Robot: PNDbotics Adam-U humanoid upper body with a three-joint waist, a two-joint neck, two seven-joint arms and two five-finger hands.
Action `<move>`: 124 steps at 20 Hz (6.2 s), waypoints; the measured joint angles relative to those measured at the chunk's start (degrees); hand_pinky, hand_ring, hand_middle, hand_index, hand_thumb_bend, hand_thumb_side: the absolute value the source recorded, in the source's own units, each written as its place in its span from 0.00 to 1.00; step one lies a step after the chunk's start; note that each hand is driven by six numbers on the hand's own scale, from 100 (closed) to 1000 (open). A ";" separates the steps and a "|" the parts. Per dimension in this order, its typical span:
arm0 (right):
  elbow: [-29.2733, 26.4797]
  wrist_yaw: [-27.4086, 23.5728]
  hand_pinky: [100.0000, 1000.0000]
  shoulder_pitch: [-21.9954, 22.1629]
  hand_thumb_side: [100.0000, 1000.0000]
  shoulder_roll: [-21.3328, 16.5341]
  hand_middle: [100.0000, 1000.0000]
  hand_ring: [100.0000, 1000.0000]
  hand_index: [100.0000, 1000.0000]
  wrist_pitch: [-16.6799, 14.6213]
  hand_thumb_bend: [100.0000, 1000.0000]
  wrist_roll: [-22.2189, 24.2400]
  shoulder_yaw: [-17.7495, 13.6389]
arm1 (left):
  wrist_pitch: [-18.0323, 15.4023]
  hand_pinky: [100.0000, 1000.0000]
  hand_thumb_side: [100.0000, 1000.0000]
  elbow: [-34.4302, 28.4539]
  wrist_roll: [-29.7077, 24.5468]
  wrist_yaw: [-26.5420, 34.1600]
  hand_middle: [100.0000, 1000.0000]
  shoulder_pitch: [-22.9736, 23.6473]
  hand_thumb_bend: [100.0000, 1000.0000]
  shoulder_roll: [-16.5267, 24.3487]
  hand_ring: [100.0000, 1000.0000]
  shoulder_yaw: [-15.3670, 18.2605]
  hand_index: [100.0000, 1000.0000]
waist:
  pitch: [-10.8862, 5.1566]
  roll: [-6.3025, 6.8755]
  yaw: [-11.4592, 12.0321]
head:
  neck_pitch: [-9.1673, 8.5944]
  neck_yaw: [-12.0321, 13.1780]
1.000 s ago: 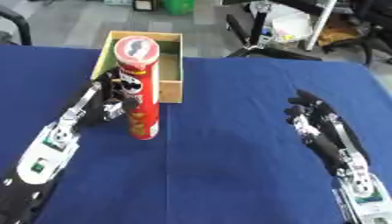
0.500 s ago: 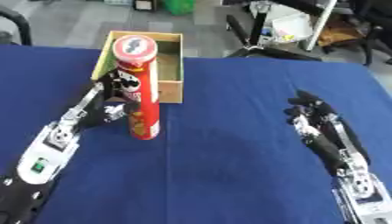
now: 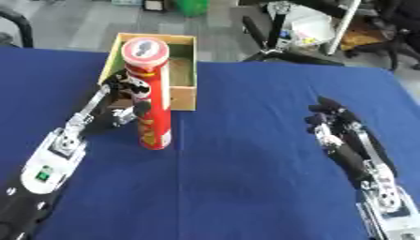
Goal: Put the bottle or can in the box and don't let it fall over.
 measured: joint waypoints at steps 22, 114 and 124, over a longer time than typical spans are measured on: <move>0.02 -0.46 0.71 -0.04 0.41 0.31 0.77 0.74 0.90 -0.09 0.00 0.15 0.02 | -1.35 0.62 0.54 4.43 -0.40 -3.39 0.75 -2.45 0.55 -1.51 0.68 -0.51 0.94 | 0.36 -0.13 -0.59 | -0.21 0.46; -0.28 -0.79 0.71 -2.52 0.42 1.22 0.77 0.74 0.89 -0.68 0.00 0.47 -0.03 | 5.98 0.69 0.89 -3.95 18.90 12.05 0.82 -6.82 0.24 18.96 0.75 5.61 0.90 | 2.85 1.91 0.65 | -5.32 3.15; -2.56 -0.20 0.71 -3.08 0.42 1.76 0.78 0.75 0.88 -2.16 0.00 -6.92 -3.17 | 8.01 0.68 0.84 -21.27 20.71 23.86 0.81 10.82 0.14 18.16 0.75 10.53 0.89 | 1.78 2.01 3.67 | -5.09 2.01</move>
